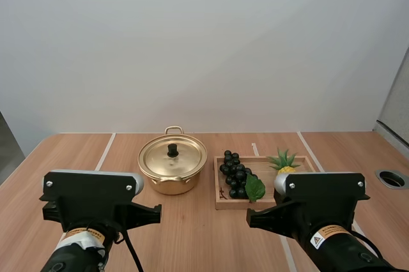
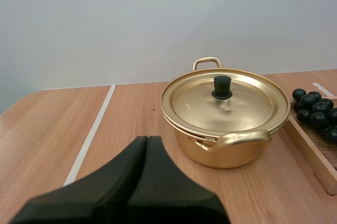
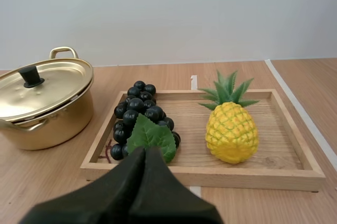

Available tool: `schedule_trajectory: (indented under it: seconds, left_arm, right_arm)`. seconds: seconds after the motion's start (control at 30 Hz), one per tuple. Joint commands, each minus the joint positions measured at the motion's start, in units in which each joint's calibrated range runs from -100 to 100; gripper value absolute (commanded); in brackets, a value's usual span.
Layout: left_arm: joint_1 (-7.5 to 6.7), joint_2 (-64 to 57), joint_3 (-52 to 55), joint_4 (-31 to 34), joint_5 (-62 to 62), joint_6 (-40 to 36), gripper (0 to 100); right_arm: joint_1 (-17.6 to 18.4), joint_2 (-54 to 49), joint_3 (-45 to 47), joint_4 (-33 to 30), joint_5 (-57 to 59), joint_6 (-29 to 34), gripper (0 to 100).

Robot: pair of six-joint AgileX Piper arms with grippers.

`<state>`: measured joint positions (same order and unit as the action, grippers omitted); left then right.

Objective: Open the pot, put the pineapple inside, and close it

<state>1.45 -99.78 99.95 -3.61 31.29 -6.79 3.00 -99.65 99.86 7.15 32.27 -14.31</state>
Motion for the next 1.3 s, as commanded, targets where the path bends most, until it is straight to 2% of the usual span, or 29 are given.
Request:
schedule_trajectory:
  seconds: [0.0, 0.57, 1.07, 1.27]
  left_arm:
    - [0.10, -0.2, 0.1, -0.9, -1.9, -0.4, 0]
    - [-0.06, -0.2, 0.1, -0.9, -1.9, -0.4, 0]
    - [-0.06, -0.2, 0.1, -0.9, -1.9, -0.4, 0]
    - [-0.06, -0.2, 0.1, -0.9, -1.9, -0.4, 0]
  right_arm:
    - [0.2, -0.4, 0.1, -0.2, -1.1, -0.5, 0]
    - [0.4, -0.4, 0.1, -0.2, -1.1, -0.5, 0]
    - [4.5, -0.4, 0.1, 0.5, -1.3, -0.5, 0]
    - [4.7, -0.4, 0.1, 2.7, -1.3, -0.5, 0]
